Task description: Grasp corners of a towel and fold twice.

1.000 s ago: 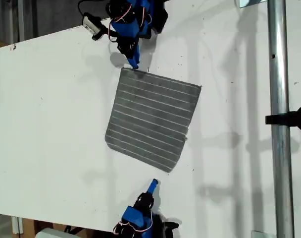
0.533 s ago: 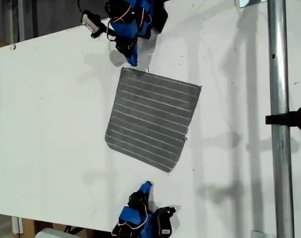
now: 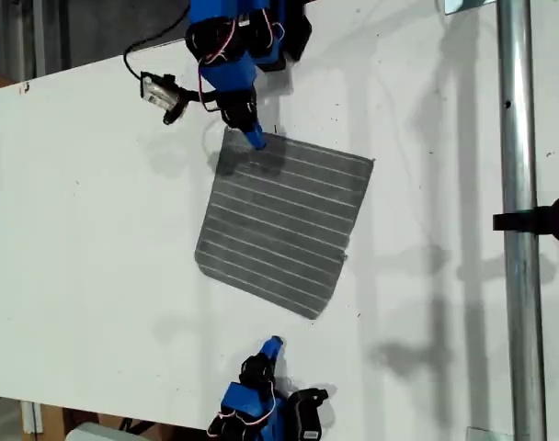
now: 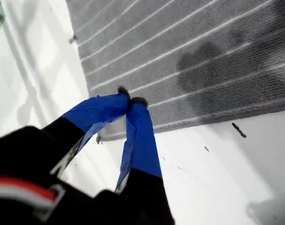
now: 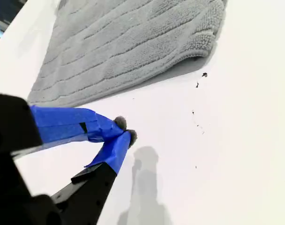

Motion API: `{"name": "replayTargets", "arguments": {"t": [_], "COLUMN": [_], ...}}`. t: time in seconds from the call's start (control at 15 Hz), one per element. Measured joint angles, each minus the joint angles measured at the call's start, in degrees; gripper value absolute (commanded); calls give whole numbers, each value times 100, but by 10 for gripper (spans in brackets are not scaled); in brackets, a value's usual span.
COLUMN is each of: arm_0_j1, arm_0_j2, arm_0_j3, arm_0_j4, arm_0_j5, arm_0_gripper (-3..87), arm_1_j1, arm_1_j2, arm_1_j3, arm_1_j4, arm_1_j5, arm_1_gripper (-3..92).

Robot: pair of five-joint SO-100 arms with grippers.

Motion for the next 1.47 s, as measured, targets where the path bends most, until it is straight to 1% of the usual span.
{"name": "replayTargets", "arguments": {"t": [0.13, 0.27, 0.33, 0.4, 0.47, 0.6, 0.73, 0.93, 1.13, 1.47], "arm_0_j1": [-9, -9, -18, -18, -26, -44, -44, -44, -44, -44], "arm_0_j2": [0, 0, 0, 0, 0, 0, 0, 0, 0, 0], "arm_0_j3": [0, 0, 0, 0, 0, 0, 0, 0, 0, 0], "arm_0_j4": [0, 0, 0, 0, 0, 0, 0, 0, 0, 0], "arm_0_j5": [9, 18, 35, 79, 114, 237, 246, 246, 264, 264], "arm_0_gripper": [-29, -29, -29, -29, -29, -29, -29, -29, -29, -29], "arm_1_j1": [-888, -1652, -1960, -2171, -2259, -2224, -2241, -2522, -2725, -2707], "arm_1_j2": [-1942, -3577, -4175, -4544, -4632, -4605, -4649, -5827, -7031, -7559], "arm_1_j3": [-1600, -3199, -3920, -4482, -4729, -4781, -4729, -4720, -5045, -5353], "arm_1_j4": [703, 1354, 1529, 1608, 1591, 1538, 1661, 1863, 1802, 1714], "arm_1_j5": [211, 633, 782, 800, 800, 545, 527, 844, 1134, 1204], "arm_1_gripper": [-2, -2, 103, 319, 351, 367, 366, 349, 325, 302]}}
